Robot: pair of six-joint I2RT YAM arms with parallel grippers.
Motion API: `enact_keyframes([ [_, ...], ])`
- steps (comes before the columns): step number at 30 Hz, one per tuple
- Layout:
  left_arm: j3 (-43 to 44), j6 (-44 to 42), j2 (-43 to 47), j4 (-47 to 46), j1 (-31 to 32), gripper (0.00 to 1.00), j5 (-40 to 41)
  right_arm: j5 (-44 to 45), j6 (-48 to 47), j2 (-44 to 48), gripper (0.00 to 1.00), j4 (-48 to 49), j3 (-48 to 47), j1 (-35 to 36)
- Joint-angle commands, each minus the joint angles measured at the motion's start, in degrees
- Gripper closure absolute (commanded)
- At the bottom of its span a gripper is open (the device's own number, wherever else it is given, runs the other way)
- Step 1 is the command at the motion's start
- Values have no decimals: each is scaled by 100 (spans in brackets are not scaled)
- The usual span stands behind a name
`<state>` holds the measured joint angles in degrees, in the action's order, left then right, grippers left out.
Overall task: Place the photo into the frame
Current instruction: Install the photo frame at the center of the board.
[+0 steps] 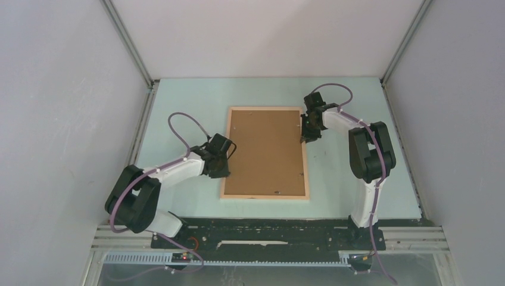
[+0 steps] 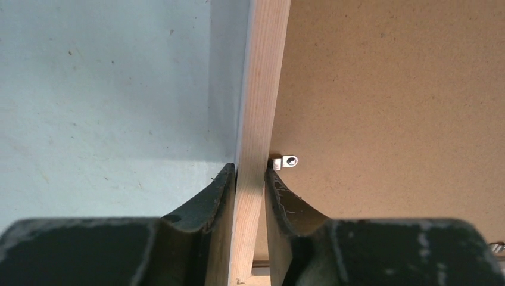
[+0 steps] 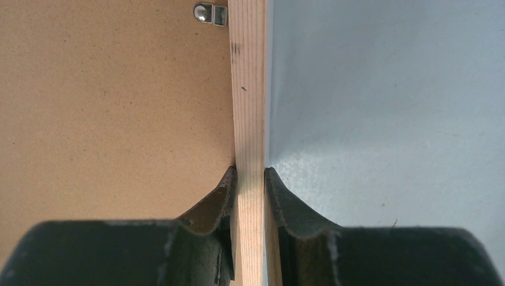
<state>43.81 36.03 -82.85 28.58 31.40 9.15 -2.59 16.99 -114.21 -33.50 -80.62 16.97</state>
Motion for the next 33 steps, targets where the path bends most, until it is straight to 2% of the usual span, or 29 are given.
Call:
enact_keyframes([
  [1,-303,280,192,-551,-24,82,722,121,-118,48,95,-112,19,75],
  [6,-371,414,108,-803,-12,83,398,116,-133,39,95,-135,11,85],
  [8,-445,397,220,-707,-11,80,314,127,-143,61,95,-152,11,83],
  [14,-835,261,1406,-93,-21,57,168,92,-141,73,95,-137,2,85],
  [17,-729,151,1802,57,-100,36,79,48,-135,57,95,-139,-2,91],
  [19,-494,95,1789,-4,-317,30,-104,48,-134,57,95,-125,10,98],
  [24,476,-121,980,-343,-783,19,-141,77,-148,39,95,-141,11,105],
  [29,1954,-617,-468,-347,-968,15,286,57,-161,49,95,-111,10,113],
  [33,3053,-642,-1607,-116,-1127,15,311,22,-155,46,95,-97,28,135],
])
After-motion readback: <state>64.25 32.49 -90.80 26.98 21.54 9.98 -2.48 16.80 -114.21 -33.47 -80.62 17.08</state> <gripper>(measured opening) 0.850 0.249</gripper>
